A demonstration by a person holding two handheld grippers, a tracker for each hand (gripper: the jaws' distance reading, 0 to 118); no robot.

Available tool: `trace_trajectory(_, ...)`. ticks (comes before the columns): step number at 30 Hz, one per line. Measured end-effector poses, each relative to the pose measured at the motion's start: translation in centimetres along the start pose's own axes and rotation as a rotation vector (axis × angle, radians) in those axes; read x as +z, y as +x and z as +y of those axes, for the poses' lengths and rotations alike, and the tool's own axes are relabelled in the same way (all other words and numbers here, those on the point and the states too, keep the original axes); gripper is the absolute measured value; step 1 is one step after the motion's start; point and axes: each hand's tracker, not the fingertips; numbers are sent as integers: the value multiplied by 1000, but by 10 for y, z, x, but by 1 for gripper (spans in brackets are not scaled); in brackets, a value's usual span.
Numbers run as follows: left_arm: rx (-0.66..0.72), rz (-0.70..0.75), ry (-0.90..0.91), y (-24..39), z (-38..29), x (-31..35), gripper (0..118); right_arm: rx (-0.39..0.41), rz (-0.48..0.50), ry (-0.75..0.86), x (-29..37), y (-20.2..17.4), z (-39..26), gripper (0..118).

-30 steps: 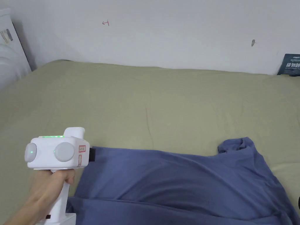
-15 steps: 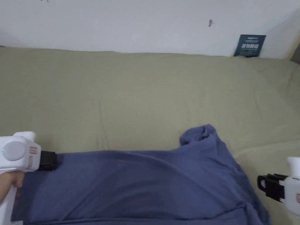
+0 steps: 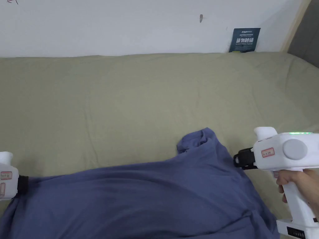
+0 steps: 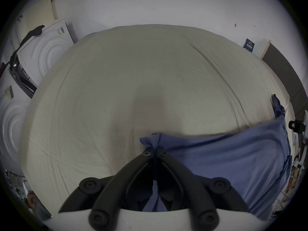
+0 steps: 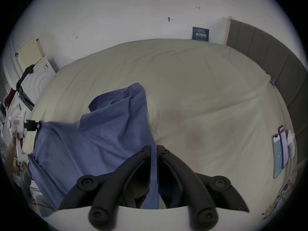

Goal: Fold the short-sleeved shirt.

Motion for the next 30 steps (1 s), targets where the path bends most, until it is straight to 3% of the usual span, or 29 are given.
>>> trace_trajectory(1, -4, 0, -2, 0, 0, 0, 0, 8, 9, -77, -11, 0, 5, 118)
trace_trajectory(2, -10, 1, -5, 0, 1, 0, 0, 27, 29, -137, -22, -1, 7, 118)
trace_trajectory(10, -5, -2, 1, -1, -2, -7, 0, 79, -36, -129, -42, -8, 7, 116)
trace_trajectory(11, -7, -3, 2, 3, -4, -3, 0, 97, -87, -113, -38, -9, 6, 103)
trace_trajectory(13, -6, -7, 4, 6, -6, 1, 0, 96, -46, -81, -27, 0, 2, 83)
trace_trajectory(14, -4, -8, 5, 6, -7, 2, 0, 97, -57, -76, -20, 1, 1, 54)
trace_trajectory(15, -4, -9, 5, 4, -8, 5, 0, 101, -48, -59, -12, 3, 0, 16)
trace_trajectory(16, -5, -10, 3, 5, -10, 7, 0, 91, -5, -12, -3, 6, -1, 1)
trace_trajectory(18, 1, -15, 7, 4, -15, 13, 0, 41, 27, -4, 17, 5, -6, 1)
trace_trajectory(30, 56, -83, 86, -31, -62, 108, 0, 55, 97, 129, 131, 11, -56, 1)
